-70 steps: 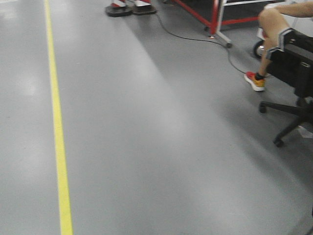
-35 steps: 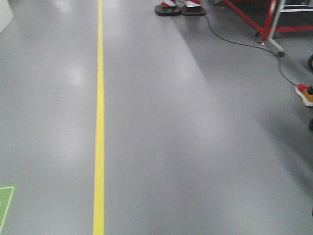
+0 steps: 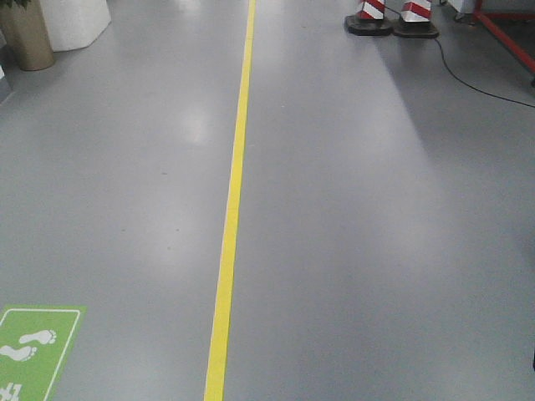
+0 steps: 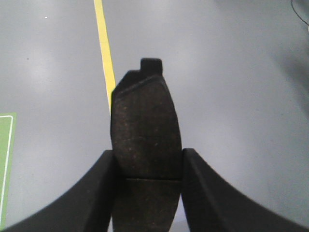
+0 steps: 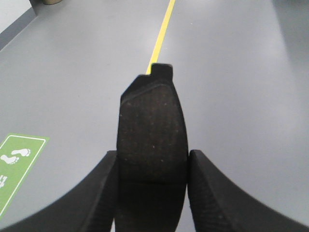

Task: Move and align brake pads A on conveyor
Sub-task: 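Drive along the yellow floor line toward the striped cones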

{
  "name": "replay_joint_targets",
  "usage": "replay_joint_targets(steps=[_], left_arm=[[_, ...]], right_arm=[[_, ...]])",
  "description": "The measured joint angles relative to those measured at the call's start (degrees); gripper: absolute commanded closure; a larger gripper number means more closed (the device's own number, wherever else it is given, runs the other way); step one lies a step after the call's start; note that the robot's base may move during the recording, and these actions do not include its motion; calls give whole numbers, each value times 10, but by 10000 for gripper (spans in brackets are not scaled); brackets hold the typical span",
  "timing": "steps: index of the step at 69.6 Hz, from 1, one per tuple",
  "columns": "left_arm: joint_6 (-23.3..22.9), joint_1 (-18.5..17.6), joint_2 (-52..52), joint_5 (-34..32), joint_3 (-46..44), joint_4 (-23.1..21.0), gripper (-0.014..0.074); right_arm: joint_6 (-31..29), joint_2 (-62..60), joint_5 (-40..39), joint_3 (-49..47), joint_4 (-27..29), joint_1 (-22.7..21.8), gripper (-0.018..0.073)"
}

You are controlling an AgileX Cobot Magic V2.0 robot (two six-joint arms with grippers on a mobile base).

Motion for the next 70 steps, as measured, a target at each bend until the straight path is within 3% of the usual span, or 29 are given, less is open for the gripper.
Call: replay_joint_targets(steps=[70], left_arm=[[0, 0, -2, 0, 0, 0, 603]], right_arm=[[0, 0, 0, 0, 0, 0, 545]])
